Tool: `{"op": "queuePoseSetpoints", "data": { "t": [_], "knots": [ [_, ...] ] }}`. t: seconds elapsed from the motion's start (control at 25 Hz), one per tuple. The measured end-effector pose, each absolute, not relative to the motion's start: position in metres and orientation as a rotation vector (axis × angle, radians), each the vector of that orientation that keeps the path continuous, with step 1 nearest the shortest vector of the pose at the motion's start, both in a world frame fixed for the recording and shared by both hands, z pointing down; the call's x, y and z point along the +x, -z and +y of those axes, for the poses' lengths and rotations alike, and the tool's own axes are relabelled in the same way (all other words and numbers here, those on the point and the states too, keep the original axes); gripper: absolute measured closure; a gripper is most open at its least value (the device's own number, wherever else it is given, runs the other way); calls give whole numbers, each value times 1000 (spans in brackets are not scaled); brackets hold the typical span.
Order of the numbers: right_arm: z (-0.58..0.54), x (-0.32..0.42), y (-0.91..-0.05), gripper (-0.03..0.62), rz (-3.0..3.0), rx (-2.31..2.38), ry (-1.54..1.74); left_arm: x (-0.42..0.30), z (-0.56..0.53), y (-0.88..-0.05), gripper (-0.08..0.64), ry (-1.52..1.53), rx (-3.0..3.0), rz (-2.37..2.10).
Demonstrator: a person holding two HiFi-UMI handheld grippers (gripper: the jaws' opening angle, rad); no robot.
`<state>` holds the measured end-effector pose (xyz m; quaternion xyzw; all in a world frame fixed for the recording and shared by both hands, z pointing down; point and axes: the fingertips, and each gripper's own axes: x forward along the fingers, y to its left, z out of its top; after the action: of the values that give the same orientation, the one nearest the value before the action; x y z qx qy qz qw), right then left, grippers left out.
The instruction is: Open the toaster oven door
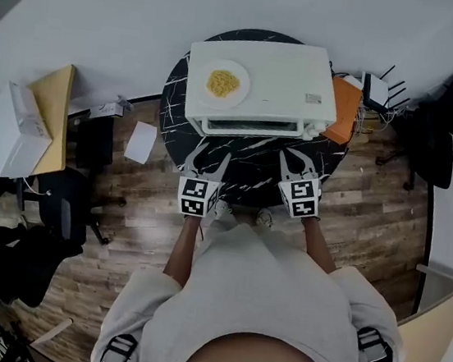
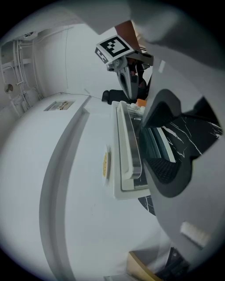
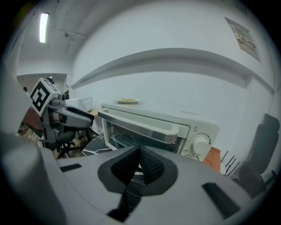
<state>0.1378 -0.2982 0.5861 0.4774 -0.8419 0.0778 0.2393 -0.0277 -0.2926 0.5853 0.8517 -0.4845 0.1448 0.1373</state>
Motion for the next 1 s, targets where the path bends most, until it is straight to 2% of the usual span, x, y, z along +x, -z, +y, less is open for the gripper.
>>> {"op": "queuePoseSetpoints", "data": {
  "t": [0.48, 0.68, 1.0],
  "knots": [
    [-287, 147, -585, 578, -2357, 1257, -200, -16, -281, -575, 339, -368, 2432, -1462],
    [-282, 152, -585, 578, -2359, 1252, -196, -12, -280, -571, 339, -212, 2369, -1431],
    [-283, 161, -581, 578, -2360, 1269, -188, -1, -281, -556, 337, 196, 2235, -1263]
  ]
}}
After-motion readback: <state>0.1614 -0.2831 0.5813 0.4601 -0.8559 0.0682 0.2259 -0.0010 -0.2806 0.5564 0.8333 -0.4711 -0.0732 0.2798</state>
